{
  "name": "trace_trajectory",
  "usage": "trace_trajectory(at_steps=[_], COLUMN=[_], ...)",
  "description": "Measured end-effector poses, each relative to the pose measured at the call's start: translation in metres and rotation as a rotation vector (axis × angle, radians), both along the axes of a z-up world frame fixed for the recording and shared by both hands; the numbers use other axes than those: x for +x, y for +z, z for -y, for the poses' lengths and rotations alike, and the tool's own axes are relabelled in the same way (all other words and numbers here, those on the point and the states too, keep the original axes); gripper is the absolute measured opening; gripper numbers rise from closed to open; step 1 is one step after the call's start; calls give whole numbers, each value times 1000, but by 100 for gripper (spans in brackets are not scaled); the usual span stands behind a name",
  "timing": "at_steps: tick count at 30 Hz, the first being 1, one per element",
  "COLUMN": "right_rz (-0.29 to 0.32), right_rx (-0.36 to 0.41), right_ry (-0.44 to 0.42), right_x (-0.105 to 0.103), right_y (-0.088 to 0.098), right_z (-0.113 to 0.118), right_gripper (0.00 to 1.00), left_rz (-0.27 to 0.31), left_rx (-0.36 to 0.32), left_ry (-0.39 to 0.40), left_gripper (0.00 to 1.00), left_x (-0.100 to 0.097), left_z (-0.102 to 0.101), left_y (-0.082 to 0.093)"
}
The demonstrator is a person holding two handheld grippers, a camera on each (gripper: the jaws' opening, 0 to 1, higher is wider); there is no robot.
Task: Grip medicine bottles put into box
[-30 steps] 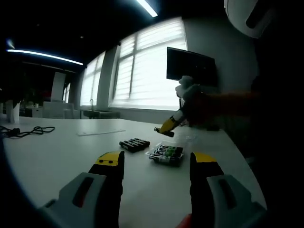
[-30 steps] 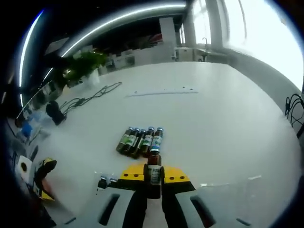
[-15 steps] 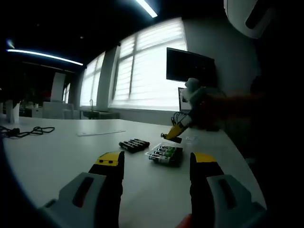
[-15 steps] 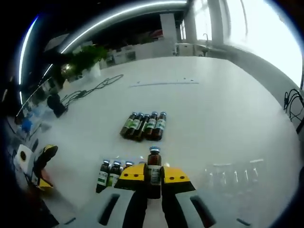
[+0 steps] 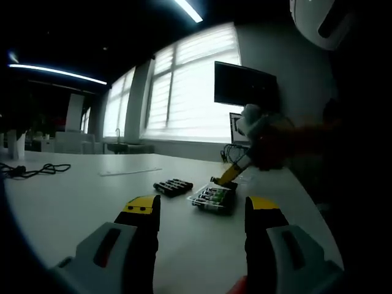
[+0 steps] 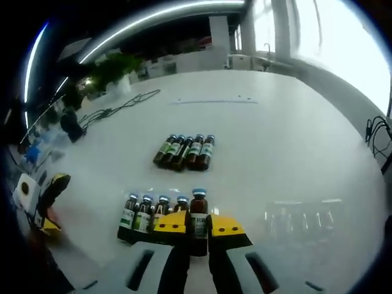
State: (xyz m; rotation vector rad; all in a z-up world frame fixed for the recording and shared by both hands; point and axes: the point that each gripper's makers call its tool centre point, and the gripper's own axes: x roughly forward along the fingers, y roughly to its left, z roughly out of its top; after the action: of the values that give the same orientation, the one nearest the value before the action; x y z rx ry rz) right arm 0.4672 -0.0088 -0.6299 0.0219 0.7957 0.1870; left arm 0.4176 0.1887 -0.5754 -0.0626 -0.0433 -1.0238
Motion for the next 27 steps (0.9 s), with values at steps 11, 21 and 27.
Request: trace_trajectory(at_steps=[11,21,27], right_rz=[20,56,52], right_rx=[5,2,-23], right_ry=[7,-12,1], right_x=[0,2,-3], right_y=[0,12,9], right_z=[0,5,4], right_gripper=[7,6,0], left_rz=[0,1,1], left_rx=[2,4,6], left_ry=[1,1,2], left_gripper=[48,48,48], left_x=[0,0,0], left_z=[0,0,0], left_y=[0,-1,-1])
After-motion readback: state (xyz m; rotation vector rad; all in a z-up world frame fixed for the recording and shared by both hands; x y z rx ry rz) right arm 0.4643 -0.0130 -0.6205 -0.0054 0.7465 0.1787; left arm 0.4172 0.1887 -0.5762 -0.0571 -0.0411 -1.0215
